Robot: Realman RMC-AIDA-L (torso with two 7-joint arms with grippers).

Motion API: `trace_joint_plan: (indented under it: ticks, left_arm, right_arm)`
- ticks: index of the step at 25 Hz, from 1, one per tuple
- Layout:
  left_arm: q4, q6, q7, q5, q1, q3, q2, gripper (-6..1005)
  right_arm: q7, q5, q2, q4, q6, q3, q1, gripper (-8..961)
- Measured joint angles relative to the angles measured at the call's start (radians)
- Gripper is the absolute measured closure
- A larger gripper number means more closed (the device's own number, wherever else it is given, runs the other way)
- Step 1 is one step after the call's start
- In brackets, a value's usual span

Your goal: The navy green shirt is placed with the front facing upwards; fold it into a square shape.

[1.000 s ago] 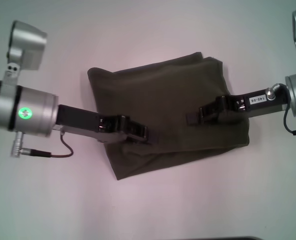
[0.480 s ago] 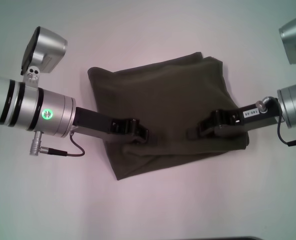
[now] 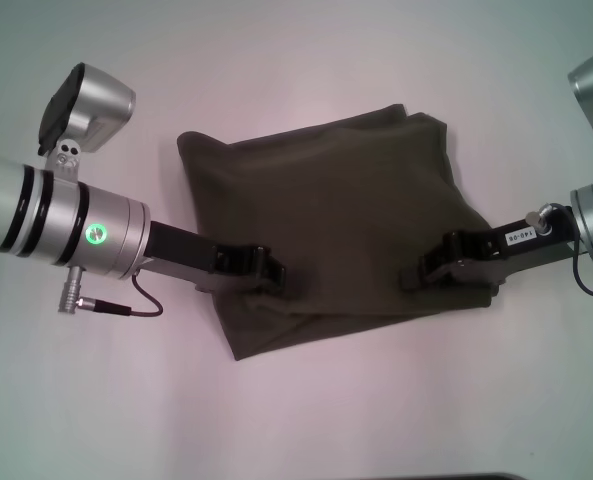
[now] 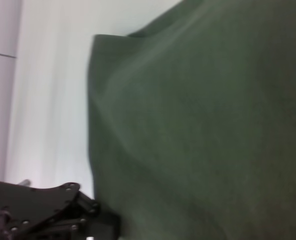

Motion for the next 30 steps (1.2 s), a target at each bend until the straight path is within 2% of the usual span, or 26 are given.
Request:
trace_joint_plan:
  ticks: [9, 15, 19, 26, 30]
  left_arm:
    - [0.002, 0.001, -0.01, 0.029, -0.004, -0.001, -0.001, 999]
    - [-0.073, 0.08, -0.01, 0.019, 0.01, -0.008, -0.004, 998]
    - [-0.081, 0.107, -0.008, -0.019, 0.005, 0.023, -0.008, 998]
    - [-0.063, 0.04, -0.029, -0.028, 0.0, 0.125, -0.004, 998]
    - [-0.047, -0.002, -0.043, 0.005, -0.003, 0.128, 0.0, 998]
  right_arm:
    - [0.012, -0.03, -0.002, 0.0, 0.011, 0.004, -0.002, 948]
    - [-0.009, 0.015, -0.008, -0.031, -0.061, 0.022, -0.01, 947]
    - [-0.024, 0.045, -0.012, -0.039, -0.091, 0.029, -0.011, 947]
    - [-0.034, 0.048, -0.013, -0.034, -0.096, 0.033, -0.011, 948]
    - [-0.03, 0.044, -0.016, -0.033, -0.096, 0.033, -0.013, 948]
